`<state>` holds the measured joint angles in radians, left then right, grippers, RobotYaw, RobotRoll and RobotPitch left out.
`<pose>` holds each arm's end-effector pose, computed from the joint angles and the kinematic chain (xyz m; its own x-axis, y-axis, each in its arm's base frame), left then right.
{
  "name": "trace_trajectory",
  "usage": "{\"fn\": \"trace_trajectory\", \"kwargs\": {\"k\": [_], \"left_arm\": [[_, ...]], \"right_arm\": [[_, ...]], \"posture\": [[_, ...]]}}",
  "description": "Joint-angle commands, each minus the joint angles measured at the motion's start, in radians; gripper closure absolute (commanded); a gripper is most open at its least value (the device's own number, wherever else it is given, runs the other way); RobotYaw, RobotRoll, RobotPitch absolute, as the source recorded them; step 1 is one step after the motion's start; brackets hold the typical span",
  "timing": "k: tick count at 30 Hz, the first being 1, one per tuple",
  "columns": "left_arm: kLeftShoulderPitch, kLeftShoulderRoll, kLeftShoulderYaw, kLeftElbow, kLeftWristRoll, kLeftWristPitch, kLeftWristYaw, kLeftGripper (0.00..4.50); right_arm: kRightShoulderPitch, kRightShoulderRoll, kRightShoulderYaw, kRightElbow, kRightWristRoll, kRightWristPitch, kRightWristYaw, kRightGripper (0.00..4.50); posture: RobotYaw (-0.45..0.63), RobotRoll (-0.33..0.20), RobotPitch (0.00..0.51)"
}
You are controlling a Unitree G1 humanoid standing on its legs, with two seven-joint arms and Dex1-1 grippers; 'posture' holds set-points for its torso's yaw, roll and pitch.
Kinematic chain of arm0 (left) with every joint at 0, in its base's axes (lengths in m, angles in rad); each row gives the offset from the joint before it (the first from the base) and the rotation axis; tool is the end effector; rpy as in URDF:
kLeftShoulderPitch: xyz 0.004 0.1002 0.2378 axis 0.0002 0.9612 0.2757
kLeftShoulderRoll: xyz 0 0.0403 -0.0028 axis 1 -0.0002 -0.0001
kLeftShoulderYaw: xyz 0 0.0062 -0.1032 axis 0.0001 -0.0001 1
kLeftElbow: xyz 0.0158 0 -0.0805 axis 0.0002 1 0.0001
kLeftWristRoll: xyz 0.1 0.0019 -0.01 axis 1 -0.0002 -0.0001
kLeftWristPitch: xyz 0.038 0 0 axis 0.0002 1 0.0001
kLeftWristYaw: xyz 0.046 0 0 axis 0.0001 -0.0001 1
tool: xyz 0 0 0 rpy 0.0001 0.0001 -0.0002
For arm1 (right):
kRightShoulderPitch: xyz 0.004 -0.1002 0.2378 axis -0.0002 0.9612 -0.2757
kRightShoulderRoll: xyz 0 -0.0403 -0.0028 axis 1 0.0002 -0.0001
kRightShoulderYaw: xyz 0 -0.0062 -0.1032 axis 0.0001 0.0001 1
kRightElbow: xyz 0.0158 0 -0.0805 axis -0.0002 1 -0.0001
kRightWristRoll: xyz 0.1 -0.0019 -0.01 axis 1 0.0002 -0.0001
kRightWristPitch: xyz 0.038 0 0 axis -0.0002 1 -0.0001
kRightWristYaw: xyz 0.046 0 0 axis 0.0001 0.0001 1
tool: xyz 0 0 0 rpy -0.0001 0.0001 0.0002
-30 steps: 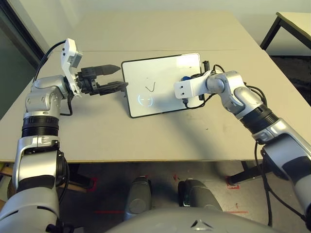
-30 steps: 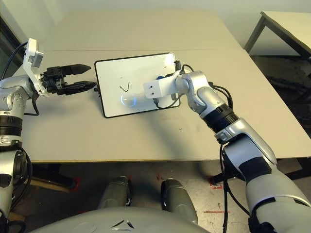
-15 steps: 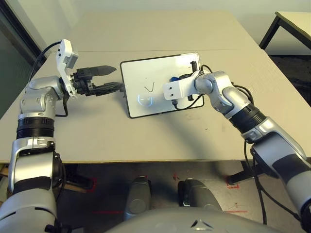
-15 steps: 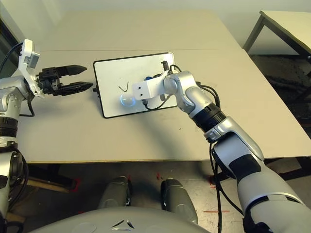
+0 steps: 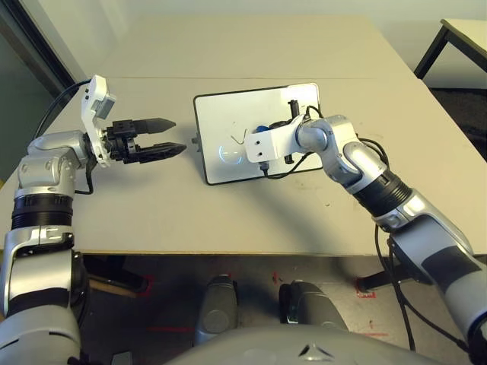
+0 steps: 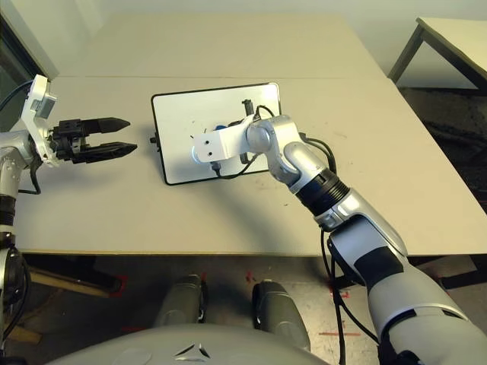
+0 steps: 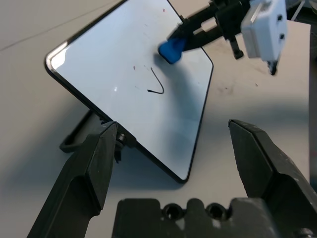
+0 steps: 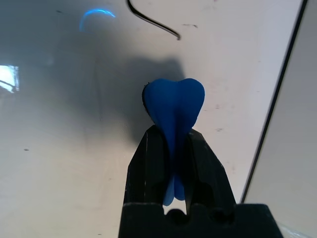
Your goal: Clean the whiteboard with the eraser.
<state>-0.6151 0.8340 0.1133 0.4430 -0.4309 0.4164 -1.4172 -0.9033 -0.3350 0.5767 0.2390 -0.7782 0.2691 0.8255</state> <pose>0.2821 0.3257 0.1934 0.4525 -0.8628 -0.2256 0.8827 0.4693 -0.0245 0.3122 -0.0750 0.1948 0.7547 0.4322 -0.4936 -0.4783 -0.1525 -0.8649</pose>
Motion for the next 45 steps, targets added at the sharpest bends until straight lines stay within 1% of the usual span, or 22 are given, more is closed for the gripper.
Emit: {"fn": "trace_trajectory", "kwargs": {"k": [1,6,15,24,31,35,40,45], "left_arm": [[0.018,0.017,0.006,-0.036,-0.013,0.027,-0.009,0.0],[0.035,0.019,0.018,-0.058,-0.029,0.052,-0.003,0.0],[0.054,0.019,0.034,-0.091,-0.036,0.067,0.009,0.0],[0.061,0.018,0.038,-0.107,-0.043,0.068,0.019,0.0],[0.052,0.012,0.031,-0.099,-0.042,0.062,0.021,0.0],[0.042,0.007,0.024,-0.09,-0.038,0.058,0.018,0.0],[0.03,0.0,0.016,-0.08,-0.034,0.054,0.016,0.0],[0.026,0.0,0.013,-0.076,-0.035,0.051,0.013,0.0]], "right_arm": [[-0.012,0.012,0.011,0.028,-0.013,-0.006,-0.022,4.18],[-0.016,0.039,0.028,0.066,-0.027,-0.018,-0.044,4.18],[-0.049,0.114,0.051,0.148,-0.031,-0.034,-0.086,4.18],[-0.048,0.142,0.068,0.157,-0.038,-0.043,-0.095,4.18],[-0.026,0.09,0.06,0.143,-0.041,-0.045,-0.082,4.18],[-0.005,0.028,0.044,0.106,-0.037,-0.042,-0.057,4.18],[0.016,-0.022,0.037,0.057,-0.032,-0.043,-0.03,4.18],[0.031,-0.036,0.04,0.021,-0.036,-0.039,-0.01,4.18]], "posture": [[0.3,0.0,0.034],[0.3,0.0,0.039],[0.32,0.0,0.04],[0.33,0.0,0.041],[0.32,0.0,0.043],[0.31,0.0,0.048],[0.3,0.0,0.05],[0.3,0.0,0.051]]}}
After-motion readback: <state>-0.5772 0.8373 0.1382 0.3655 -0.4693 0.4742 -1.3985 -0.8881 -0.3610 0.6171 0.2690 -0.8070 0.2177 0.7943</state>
